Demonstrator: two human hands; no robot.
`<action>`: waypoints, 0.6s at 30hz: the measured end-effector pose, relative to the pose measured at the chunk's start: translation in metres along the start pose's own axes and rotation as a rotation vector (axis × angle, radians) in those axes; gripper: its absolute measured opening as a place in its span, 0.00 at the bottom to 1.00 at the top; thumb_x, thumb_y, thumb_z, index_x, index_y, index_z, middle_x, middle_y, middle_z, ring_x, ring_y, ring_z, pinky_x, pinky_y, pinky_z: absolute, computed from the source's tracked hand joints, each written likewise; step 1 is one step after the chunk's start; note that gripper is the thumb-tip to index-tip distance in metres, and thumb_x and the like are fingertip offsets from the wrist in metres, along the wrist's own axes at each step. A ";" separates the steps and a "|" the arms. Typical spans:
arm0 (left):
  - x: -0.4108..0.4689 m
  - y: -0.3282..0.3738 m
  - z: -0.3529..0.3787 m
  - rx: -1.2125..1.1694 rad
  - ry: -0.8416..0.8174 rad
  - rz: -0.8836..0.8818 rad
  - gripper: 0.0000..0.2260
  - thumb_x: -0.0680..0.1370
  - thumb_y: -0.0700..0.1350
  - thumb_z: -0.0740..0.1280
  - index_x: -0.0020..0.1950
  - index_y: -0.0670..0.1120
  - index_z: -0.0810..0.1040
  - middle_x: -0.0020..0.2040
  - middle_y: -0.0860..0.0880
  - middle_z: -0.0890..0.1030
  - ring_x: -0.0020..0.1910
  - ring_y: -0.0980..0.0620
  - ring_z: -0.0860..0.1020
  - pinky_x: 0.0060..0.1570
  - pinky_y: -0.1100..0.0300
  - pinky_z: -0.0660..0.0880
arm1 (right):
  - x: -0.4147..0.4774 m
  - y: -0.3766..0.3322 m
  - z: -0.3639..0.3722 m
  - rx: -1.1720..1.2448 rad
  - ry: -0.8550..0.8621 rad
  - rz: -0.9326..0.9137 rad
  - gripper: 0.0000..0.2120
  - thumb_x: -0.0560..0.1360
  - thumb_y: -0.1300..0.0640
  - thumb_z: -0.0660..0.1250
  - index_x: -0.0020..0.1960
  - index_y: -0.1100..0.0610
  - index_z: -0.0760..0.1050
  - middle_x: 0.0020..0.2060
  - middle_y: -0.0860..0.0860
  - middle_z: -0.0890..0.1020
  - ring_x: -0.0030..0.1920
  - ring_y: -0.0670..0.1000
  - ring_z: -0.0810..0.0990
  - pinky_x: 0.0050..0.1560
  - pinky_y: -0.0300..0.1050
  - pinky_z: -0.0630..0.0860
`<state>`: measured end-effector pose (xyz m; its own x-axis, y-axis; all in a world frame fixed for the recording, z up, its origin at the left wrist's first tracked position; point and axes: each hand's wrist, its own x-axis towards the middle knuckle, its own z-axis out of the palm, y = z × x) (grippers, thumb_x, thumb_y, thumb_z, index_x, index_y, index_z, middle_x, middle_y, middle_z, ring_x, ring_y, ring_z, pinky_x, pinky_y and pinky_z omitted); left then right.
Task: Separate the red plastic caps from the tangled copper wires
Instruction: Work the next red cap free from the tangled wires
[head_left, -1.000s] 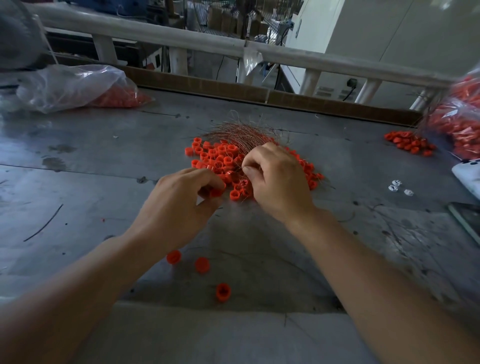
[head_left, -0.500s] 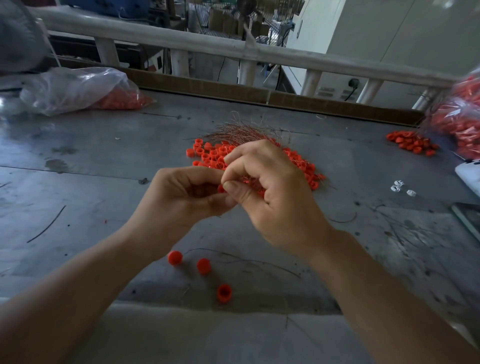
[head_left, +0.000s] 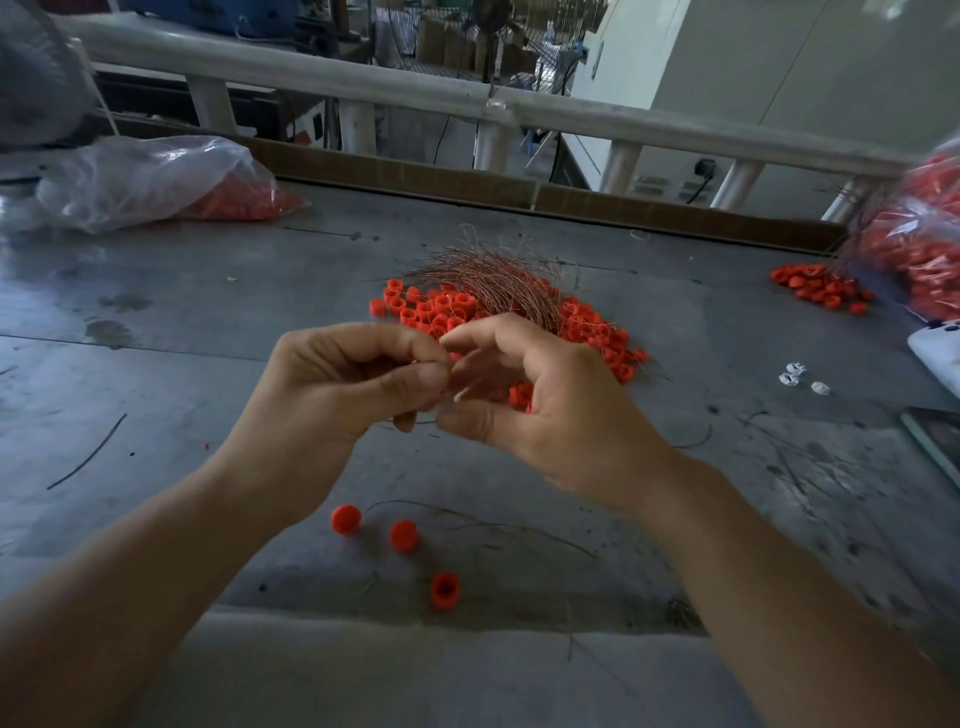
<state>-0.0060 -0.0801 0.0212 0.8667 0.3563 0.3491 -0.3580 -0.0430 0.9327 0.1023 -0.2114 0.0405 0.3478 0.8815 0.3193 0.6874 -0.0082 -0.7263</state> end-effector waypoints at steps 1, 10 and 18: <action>0.000 0.000 0.000 0.002 0.003 0.003 0.15 0.59 0.57 0.76 0.36 0.49 0.84 0.31 0.52 0.80 0.31 0.59 0.75 0.31 0.67 0.72 | 0.000 0.000 0.001 -0.015 0.028 -0.027 0.16 0.69 0.55 0.71 0.55 0.57 0.75 0.41 0.47 0.81 0.44 0.43 0.80 0.48 0.37 0.77; 0.000 -0.002 0.005 0.131 0.110 -0.017 0.16 0.57 0.46 0.72 0.44 0.52 0.84 0.38 0.53 0.83 0.37 0.59 0.80 0.38 0.70 0.75 | -0.001 -0.006 -0.022 -0.145 0.339 -0.161 0.02 0.71 0.59 0.67 0.41 0.53 0.77 0.35 0.43 0.76 0.35 0.39 0.73 0.38 0.28 0.67; -0.002 0.000 0.007 0.164 0.127 -0.045 0.14 0.54 0.50 0.72 0.38 0.52 0.84 0.37 0.50 0.83 0.35 0.57 0.81 0.37 0.68 0.77 | -0.003 -0.013 -0.018 -0.112 0.234 -0.116 0.04 0.71 0.61 0.69 0.39 0.53 0.77 0.35 0.44 0.74 0.36 0.44 0.74 0.35 0.31 0.71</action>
<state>-0.0055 -0.0876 0.0216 0.8259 0.4757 0.3026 -0.2498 -0.1724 0.9528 0.1039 -0.2224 0.0598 0.3913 0.7471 0.5373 0.7928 0.0228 -0.6091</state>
